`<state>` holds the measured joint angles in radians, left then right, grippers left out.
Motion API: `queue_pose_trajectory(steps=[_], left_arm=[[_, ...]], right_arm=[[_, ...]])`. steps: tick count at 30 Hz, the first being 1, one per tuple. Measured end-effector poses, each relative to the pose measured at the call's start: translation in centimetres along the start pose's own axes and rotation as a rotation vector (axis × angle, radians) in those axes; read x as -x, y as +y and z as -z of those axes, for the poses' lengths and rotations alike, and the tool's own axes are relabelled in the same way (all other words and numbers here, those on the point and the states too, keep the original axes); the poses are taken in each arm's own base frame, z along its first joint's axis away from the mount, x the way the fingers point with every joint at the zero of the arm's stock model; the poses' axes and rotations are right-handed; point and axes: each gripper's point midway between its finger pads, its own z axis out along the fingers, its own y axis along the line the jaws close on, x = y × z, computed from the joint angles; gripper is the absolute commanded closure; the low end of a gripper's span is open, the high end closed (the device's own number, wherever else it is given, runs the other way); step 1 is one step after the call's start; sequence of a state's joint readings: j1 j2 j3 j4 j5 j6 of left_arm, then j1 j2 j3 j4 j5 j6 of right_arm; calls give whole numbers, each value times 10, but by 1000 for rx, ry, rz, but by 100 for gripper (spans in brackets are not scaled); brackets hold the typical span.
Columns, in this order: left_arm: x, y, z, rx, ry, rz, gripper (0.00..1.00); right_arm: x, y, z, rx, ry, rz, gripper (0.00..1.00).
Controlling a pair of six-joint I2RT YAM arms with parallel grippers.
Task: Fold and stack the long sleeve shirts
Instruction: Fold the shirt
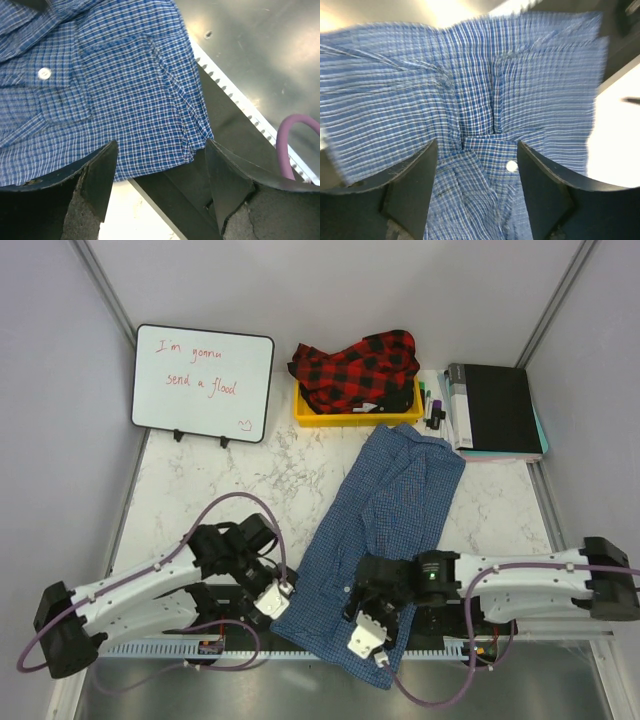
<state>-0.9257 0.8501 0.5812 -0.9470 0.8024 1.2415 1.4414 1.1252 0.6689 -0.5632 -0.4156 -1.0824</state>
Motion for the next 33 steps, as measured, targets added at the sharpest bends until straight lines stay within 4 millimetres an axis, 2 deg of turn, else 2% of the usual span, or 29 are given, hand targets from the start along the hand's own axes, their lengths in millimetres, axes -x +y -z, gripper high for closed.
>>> queue_pose_trajectory(steps=[2, 4, 6, 8, 13, 15, 18, 25, 27, 33], left_arm=[[1, 2, -1, -55, 4, -19, 26], [-2, 2, -4, -96, 12, -44, 27], [-5, 0, -5, -124, 16, -74, 29], [-6, -2, -6, -139, 14, -125, 30], [-6, -7, -11, -182, 8, -218, 32], [-5, -12, -15, -223, 6, -235, 32], [-9, -19, -21, -275, 23, -242, 32], [-25, -43, -31, -369, 66, -289, 32], [-28, -42, -33, -358, 72, -305, 33], [-37, -38, -40, -358, 92, -319, 37]], right_arm=[[17, 2, 18, -10, -37, 40, 38], [36, 11, 28, 8, -79, 80, 45], [49, 28, 26, 64, -106, 107, 47], [54, 44, 19, 131, -110, 110, 45], [57, 81, 4, 252, -101, 126, 30], [53, 95, 1, 291, -90, 130, 30], [47, 108, -2, 326, -72, 124, 37], [46, 108, -11, 323, -60, 92, 47], [45, 107, -14, 317, -58, 86, 50], [41, 107, -22, 316, -41, 74, 48]])
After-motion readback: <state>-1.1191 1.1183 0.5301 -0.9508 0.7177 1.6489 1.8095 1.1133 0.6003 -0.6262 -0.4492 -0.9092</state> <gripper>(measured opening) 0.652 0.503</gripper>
